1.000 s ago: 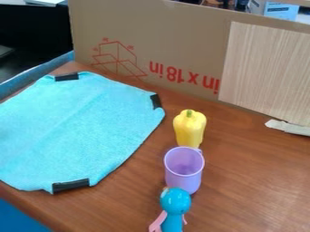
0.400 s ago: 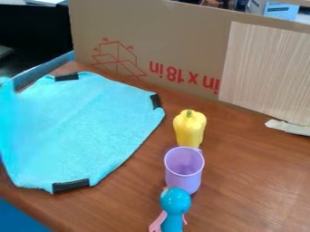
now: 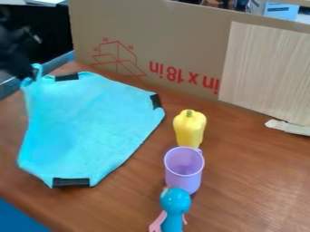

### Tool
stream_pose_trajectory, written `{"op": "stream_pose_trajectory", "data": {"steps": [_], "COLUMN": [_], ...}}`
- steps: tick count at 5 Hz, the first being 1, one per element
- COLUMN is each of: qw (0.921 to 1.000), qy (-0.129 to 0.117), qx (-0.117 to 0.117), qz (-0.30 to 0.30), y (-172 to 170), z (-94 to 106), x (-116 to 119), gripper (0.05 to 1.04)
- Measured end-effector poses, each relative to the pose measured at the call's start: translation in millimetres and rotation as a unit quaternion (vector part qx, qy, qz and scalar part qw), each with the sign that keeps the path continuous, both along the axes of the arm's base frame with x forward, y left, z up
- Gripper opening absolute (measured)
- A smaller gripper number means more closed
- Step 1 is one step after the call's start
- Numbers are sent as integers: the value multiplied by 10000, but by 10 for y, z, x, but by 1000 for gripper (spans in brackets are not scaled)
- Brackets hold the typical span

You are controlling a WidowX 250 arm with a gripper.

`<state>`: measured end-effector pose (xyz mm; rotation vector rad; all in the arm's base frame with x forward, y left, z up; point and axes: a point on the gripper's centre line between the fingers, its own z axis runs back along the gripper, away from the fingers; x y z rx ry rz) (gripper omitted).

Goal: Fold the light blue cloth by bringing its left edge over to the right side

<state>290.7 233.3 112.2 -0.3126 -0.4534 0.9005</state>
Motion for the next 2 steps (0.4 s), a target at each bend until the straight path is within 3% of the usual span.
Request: {"op": "stream_pose_trajectory", "data": {"steps": [2], "qw": [9995], "qy": [-66], "qx": [173], "qz": [-239], "y": [-562], "z": [-139], "x": [449], "gripper": [54]}}
